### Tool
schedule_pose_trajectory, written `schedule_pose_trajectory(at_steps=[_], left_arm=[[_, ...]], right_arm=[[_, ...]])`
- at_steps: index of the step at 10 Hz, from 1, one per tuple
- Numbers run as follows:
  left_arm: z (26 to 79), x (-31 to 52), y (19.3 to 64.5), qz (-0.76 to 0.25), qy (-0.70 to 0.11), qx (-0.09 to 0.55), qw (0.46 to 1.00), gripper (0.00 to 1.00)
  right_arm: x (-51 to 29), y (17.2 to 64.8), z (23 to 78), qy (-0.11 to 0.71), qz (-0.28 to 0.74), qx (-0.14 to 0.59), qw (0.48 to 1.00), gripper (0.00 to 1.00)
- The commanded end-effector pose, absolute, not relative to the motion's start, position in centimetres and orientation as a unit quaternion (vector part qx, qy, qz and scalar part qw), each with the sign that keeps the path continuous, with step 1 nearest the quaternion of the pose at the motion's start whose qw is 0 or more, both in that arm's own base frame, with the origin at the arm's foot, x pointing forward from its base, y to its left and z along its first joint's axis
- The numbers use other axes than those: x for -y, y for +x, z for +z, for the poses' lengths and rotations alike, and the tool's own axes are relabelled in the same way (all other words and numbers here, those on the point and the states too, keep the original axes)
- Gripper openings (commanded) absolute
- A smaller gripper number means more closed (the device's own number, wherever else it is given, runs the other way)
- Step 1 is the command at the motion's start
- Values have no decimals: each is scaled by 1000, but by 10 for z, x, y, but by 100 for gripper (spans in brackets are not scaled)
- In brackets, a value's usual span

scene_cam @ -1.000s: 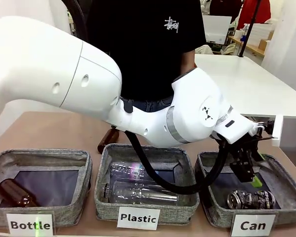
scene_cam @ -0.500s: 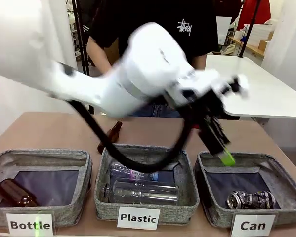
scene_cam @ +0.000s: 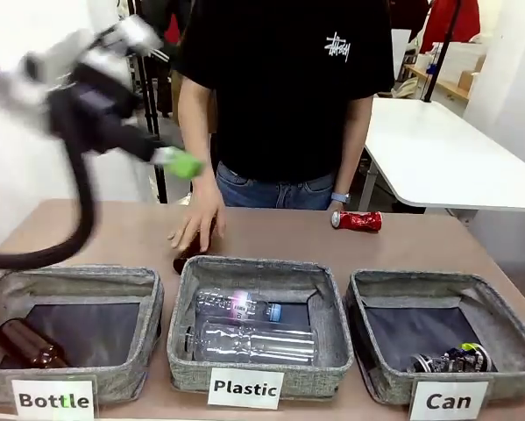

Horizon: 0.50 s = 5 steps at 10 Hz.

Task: Sort the can waste into the basket.
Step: Pick up the can waste from the table and place it in the right Fabric basket.

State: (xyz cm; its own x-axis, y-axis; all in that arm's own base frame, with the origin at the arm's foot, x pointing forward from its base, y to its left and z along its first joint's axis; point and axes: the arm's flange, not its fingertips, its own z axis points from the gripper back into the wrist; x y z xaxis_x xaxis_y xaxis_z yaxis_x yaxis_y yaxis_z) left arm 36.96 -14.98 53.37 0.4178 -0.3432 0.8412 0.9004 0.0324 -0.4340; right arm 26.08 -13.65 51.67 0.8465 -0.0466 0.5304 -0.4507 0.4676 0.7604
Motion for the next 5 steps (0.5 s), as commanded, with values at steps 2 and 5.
schedule_pose_trajectory(at_steps=[2,5], left_arm=[[464,3,370,-303,-595,320,672,100],[395,-125,340,-126,-642,399,642,100]], right_arm=[[87,287,509,566,97,164,802,100],[68,304,492,619,46,117,775,100]])
